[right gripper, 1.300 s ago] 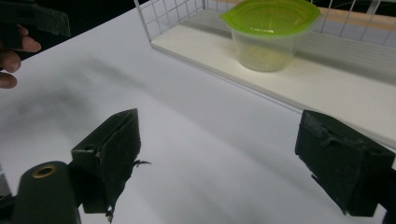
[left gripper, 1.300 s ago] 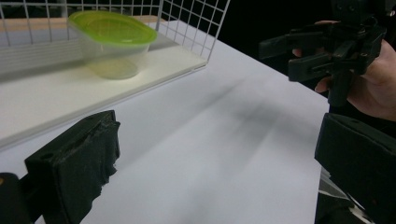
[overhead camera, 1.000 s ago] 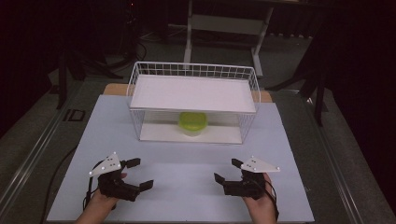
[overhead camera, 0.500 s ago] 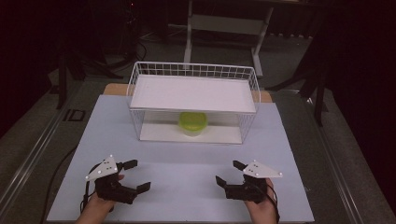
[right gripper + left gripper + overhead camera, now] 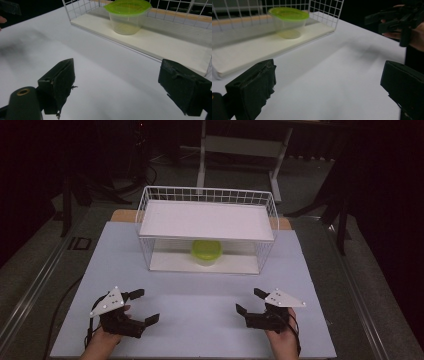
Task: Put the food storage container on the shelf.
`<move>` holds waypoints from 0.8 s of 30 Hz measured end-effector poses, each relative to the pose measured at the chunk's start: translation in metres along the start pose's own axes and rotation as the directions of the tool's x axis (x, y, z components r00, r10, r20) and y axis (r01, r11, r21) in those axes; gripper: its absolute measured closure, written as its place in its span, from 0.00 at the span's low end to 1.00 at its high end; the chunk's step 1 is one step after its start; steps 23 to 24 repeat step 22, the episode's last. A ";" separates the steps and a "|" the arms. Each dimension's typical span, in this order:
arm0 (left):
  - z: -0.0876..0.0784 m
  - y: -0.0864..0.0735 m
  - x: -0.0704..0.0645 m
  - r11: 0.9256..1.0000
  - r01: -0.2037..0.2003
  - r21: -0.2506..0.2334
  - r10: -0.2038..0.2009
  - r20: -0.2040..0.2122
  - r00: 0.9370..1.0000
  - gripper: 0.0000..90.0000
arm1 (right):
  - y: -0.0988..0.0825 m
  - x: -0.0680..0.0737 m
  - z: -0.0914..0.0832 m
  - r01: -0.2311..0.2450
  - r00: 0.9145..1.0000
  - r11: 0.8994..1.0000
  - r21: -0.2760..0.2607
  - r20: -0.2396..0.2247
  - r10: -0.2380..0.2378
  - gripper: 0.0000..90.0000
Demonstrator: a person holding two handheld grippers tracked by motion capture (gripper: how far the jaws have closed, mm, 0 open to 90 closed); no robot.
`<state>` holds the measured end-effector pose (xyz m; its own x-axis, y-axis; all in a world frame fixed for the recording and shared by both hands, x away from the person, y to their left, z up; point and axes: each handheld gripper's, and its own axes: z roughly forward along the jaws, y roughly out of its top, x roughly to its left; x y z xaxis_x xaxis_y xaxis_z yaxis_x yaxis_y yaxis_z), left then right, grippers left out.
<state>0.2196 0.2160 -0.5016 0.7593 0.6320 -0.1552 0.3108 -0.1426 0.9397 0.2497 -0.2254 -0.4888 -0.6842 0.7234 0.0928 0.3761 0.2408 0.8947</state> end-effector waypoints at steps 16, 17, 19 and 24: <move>-0.010 0.000 0.007 0.999 0.028 -0.047 -0.030 -0.057 0.998 0.01 | -0.001 0.001 0.002 0.088 0.995 0.996 -0.023 0.043 -0.087 0.15; -0.011 0.000 0.007 0.998 0.029 -0.048 -0.032 -0.055 0.998 0.01 | 0.000 0.001 0.002 0.090 0.995 0.996 -0.026 0.033 -0.090 0.16; -0.011 0.000 0.007 0.998 0.031 -0.053 -0.034 -0.053 0.998 0.01 | 0.000 0.003 0.004 0.100 0.994 0.995 -0.019 0.037 -0.100 0.15; -0.012 0.001 0.006 0.998 0.029 -0.056 -0.032 -0.054 0.998 0.01 | -0.001 0.003 0.005 0.100 0.995 0.995 -0.009 0.032 -0.100 0.16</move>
